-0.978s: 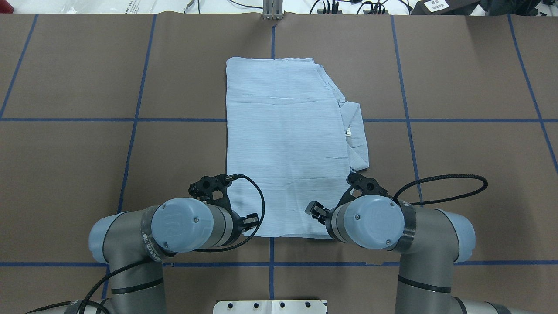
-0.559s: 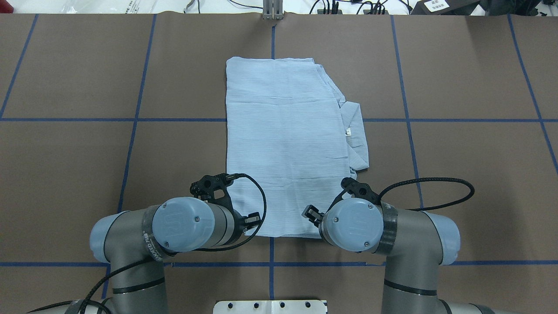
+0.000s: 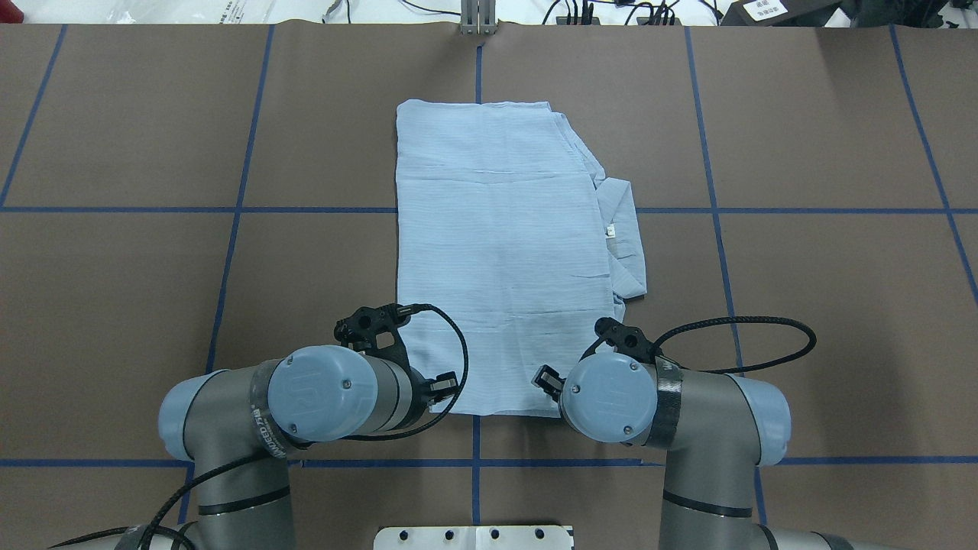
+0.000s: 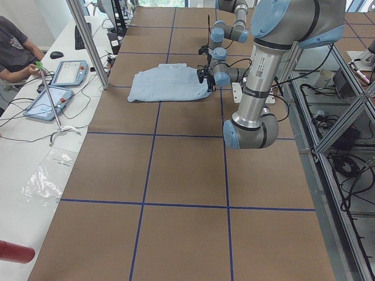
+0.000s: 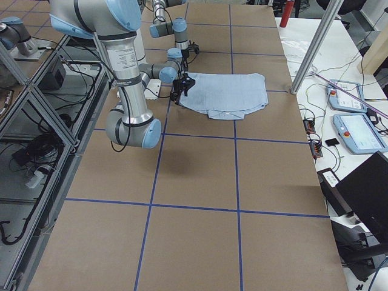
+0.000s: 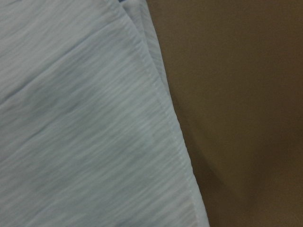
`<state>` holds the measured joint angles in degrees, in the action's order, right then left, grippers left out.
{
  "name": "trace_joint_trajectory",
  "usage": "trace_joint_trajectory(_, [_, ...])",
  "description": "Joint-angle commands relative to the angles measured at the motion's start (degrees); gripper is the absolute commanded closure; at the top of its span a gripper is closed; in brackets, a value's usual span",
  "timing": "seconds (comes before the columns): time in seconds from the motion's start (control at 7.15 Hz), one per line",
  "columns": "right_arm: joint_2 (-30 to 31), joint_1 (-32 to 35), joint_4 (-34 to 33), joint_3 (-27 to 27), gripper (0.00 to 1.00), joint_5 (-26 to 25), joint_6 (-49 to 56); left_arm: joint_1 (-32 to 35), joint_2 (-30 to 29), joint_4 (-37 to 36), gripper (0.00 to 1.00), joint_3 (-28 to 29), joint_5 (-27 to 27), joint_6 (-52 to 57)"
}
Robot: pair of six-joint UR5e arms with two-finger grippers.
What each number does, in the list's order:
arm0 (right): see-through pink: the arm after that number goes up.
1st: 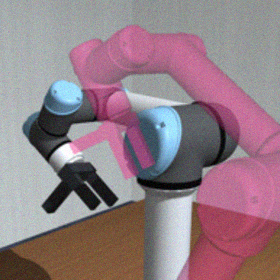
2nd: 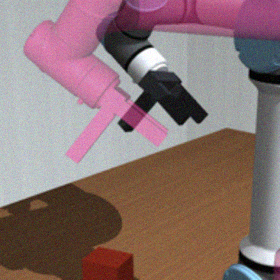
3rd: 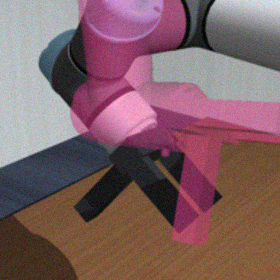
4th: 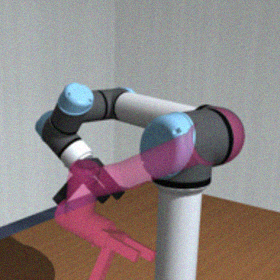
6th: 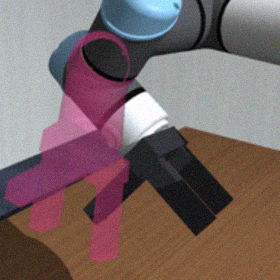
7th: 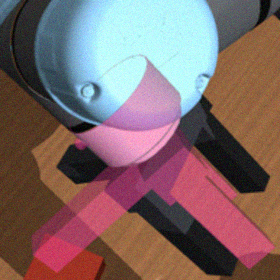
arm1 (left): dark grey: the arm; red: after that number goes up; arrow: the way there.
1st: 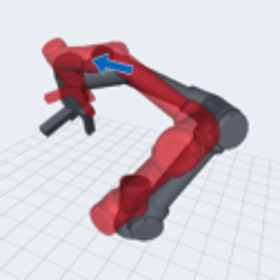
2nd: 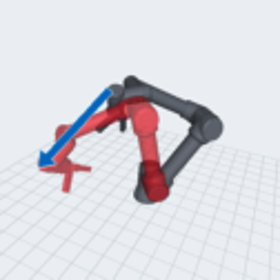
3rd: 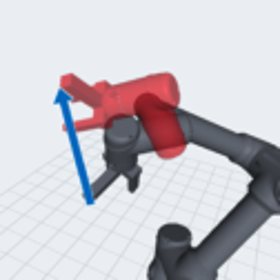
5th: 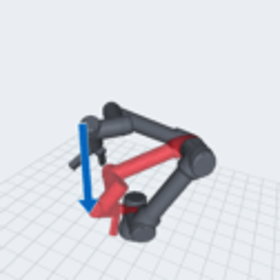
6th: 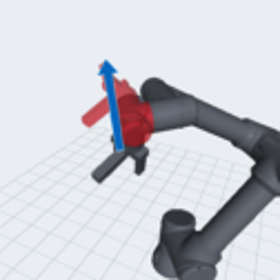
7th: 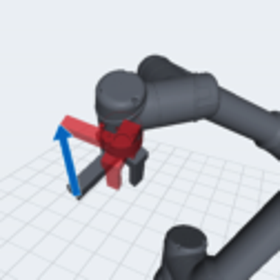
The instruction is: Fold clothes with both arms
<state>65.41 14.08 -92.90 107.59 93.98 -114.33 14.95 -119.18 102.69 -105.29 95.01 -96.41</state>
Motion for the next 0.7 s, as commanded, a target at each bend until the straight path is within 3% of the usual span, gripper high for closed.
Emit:
trace_joint_trajectory(0.0, [-0.02,-0.19,0.09,-0.79,0.0,0.06,0.16,0.08,0.0,-0.03,1.0,0.0,-0.09,0.08])
trace_joint_trajectory(0.14, [-0.02,-0.19,0.09,-0.97,0.01,0.06,0.25,0.08,0.0,-0.03,1.0,0.0,-0.17,0.16])
trace_joint_trajectory(0.42, [0.06,-0.63,0.97,-1.06,0.23,0.06,0.07,0.08,0.0,-0.03,1.0,0.0,-0.26,0.08])
trace_joint_trajectory(0.56, [0.06,-0.54,0.97,-1.06,0.24,0.06,-0.01,0.08,0.0,-0.03,1.0,0.0,-0.35,0.08])
